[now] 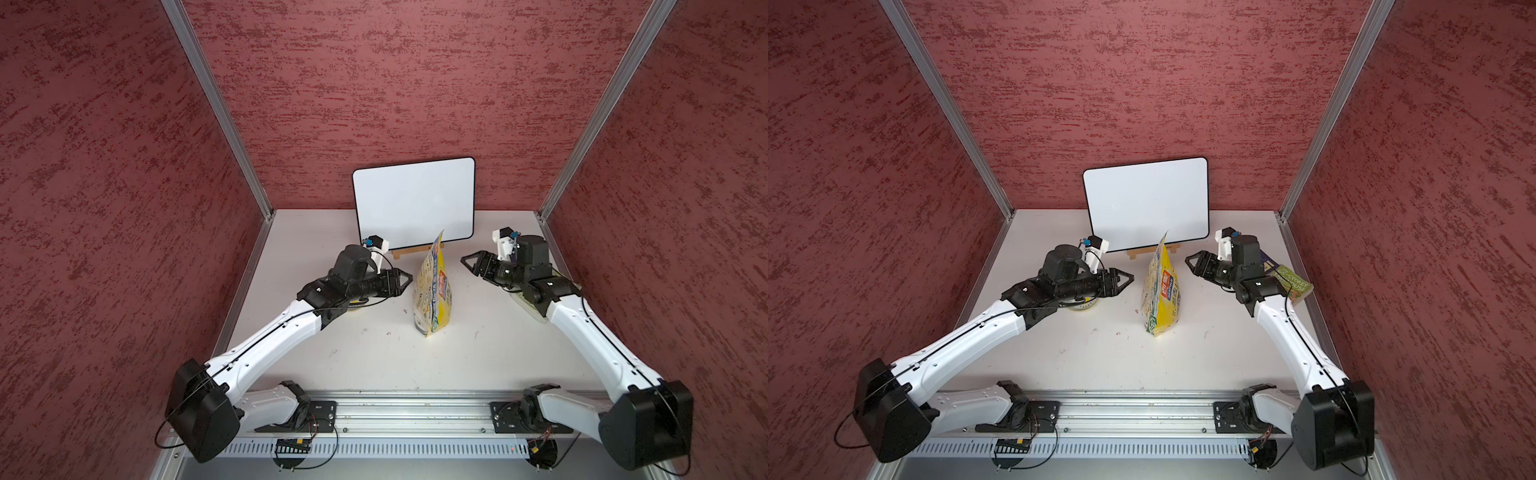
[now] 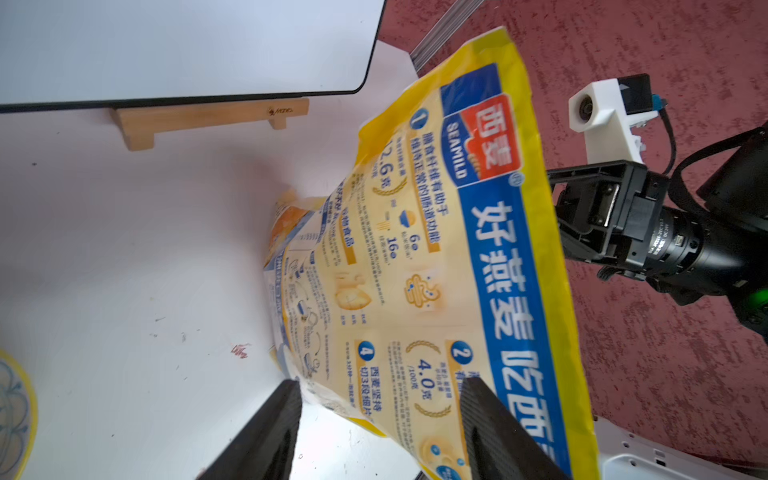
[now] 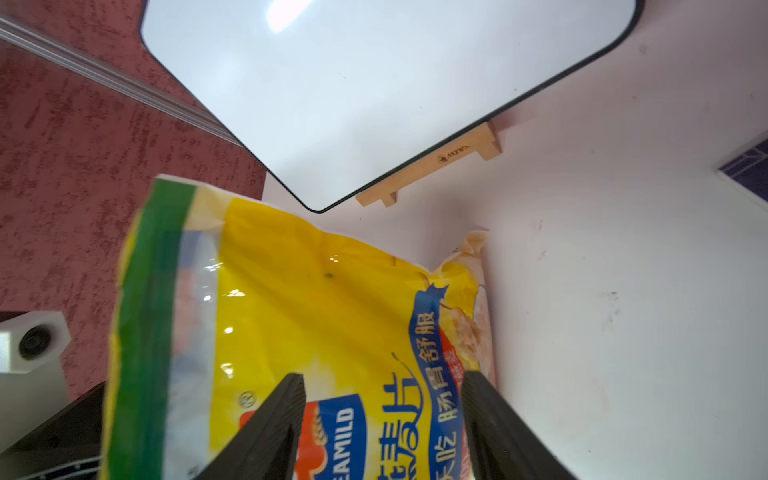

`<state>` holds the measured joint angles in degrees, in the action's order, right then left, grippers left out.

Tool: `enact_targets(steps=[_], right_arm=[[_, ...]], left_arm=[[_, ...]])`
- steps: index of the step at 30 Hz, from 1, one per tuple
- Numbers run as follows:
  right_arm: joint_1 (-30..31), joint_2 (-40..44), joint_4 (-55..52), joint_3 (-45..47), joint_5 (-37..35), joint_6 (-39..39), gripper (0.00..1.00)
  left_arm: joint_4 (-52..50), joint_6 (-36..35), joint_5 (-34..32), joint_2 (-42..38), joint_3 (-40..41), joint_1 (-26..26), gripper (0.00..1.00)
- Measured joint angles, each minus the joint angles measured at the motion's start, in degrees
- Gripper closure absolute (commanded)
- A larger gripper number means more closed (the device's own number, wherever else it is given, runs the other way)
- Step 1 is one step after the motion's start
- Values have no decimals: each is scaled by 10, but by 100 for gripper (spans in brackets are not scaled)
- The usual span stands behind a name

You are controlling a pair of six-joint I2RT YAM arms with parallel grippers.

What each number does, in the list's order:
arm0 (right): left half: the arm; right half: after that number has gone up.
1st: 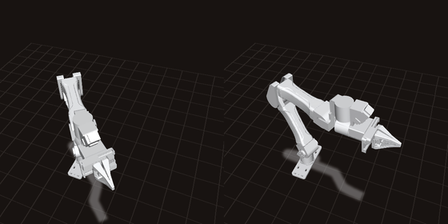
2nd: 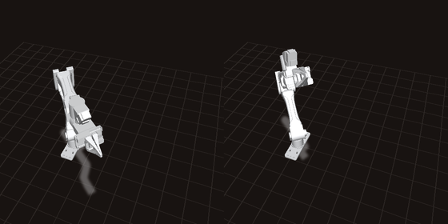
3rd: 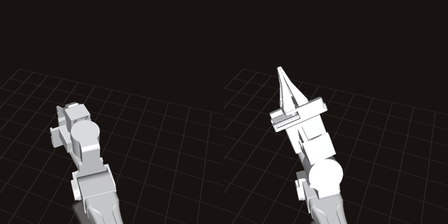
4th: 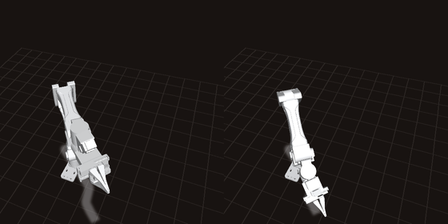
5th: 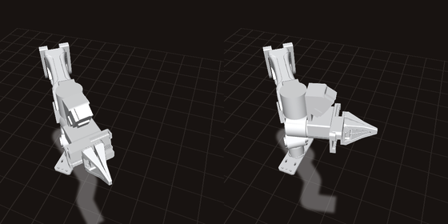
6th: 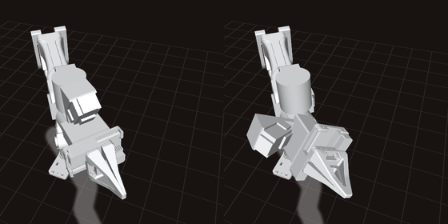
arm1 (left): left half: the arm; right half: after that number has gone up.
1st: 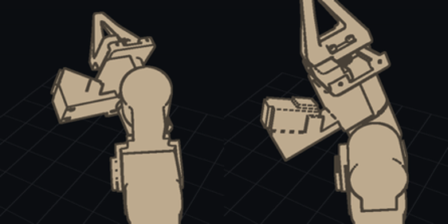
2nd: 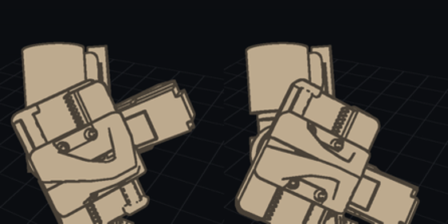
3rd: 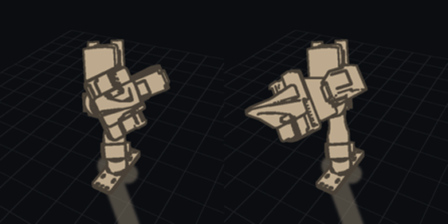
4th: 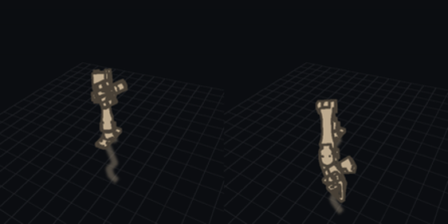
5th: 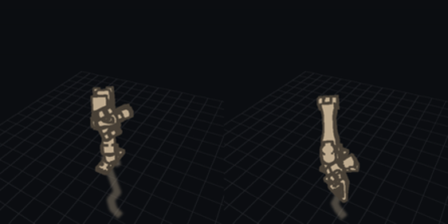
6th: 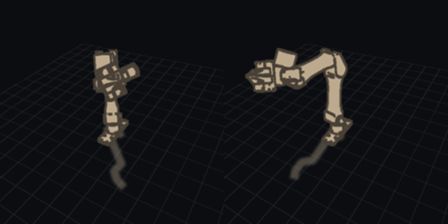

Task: Pour the oats into the breakfast bowl
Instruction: Open the oats bag at the center of the board.

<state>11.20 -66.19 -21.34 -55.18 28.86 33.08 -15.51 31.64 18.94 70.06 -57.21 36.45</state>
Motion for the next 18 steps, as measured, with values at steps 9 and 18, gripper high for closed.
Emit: enact_targets(steps=[9, 18], right_arm=[[42, 22, -55, -61, 51, 10, 38], [50, 20, -83, -62, 49, 9, 39]], left_arm=[[55, -5, 62, 78, -84, 33, 40], [43, -14, 63, 106, -103, 60, 49]])
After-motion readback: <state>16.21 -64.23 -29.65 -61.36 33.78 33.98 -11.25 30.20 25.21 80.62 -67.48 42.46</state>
